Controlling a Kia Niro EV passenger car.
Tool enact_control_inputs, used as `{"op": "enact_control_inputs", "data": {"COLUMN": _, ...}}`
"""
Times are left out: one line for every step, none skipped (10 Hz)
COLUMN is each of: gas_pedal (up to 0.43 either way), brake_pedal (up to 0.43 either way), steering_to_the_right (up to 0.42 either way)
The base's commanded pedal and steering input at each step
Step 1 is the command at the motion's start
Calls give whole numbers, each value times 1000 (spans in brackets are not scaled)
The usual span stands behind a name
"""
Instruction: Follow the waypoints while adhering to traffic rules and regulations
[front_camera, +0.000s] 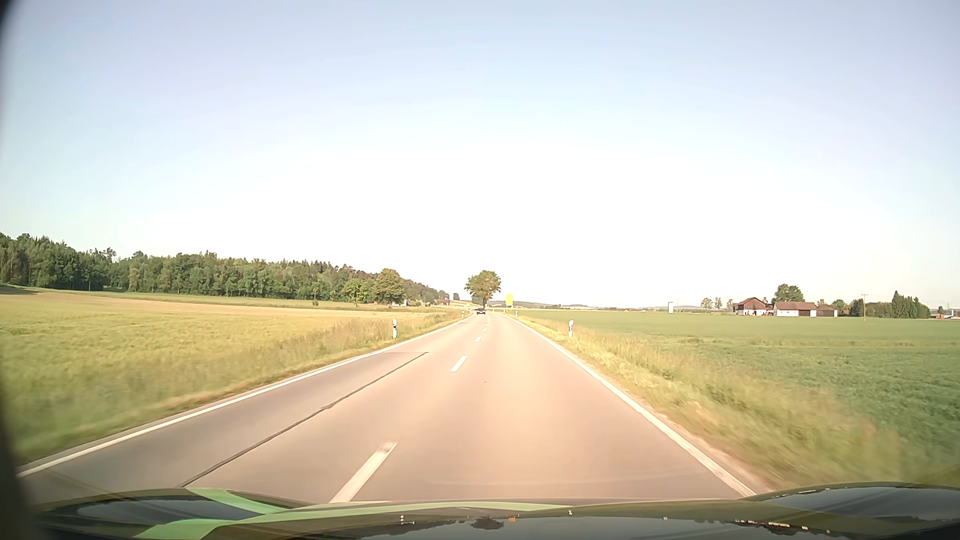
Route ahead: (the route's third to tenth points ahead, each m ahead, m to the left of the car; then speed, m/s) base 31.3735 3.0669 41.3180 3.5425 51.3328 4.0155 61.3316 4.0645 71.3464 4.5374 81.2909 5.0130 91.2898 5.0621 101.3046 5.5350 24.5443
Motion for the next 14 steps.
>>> {"op": "enact_control_inputs", "data": {"gas_pedal": 138, "brake_pedal": 0, "steering_to_the_right": -8}}
{"op": "enact_control_inputs", "data": {"gas_pedal": 150, "brake_pedal": 0, "steering_to_the_right": -8}}
{"op": "enact_control_inputs", "data": {"gas_pedal": 157, "brake_pedal": 0, "steering_to_the_right": -7}}
{"op": "enact_control_inputs", "data": {"gas_pedal": 169, "brake_pedal": 0, "steering_to_the_right": -6}}
{"op": "enact_control_inputs", "data": {"gas_pedal": 169, "brake_pedal": 0, "steering_to_the_right": -5}}
{"op": "enact_control_inputs", "data": {"gas_pedal": 177, "brake_pedal": 0, "steering_to_the_right": -4}}
{"op": "enact_control_inputs", "data": {"gas_pedal": 177, "brake_pedal": 0, "steering_to_the_right": -4}}
{"op": "enact_control_inputs", "data": {"gas_pedal": 150, "brake_pedal": 0, "steering_to_the_right": -4}}
{"op": "enact_control_inputs", "data": {"gas_pedal": 118, "brake_pedal": 0, "steering_to_the_right": -4}}
{"op": "enact_control_inputs", "data": {"gas_pedal": 98, "brake_pedal": 0, "steering_to_the_right": -4}}
{"op": "enact_control_inputs", "data": {"gas_pedal": 79, "brake_pedal": 0, "steering_to_the_right": -4}}
{"op": "enact_control_inputs", "data": {"gas_pedal": 79, "brake_pedal": 0, "steering_to_the_right": -4}}
{"op": "enact_control_inputs", "data": {"gas_pedal": 79, "brake_pedal": 0, "steering_to_the_right": -4}}
{"op": "enact_control_inputs", "data": {"gas_pedal": 98, "brake_pedal": 0, "steering_to_the_right": -4}}
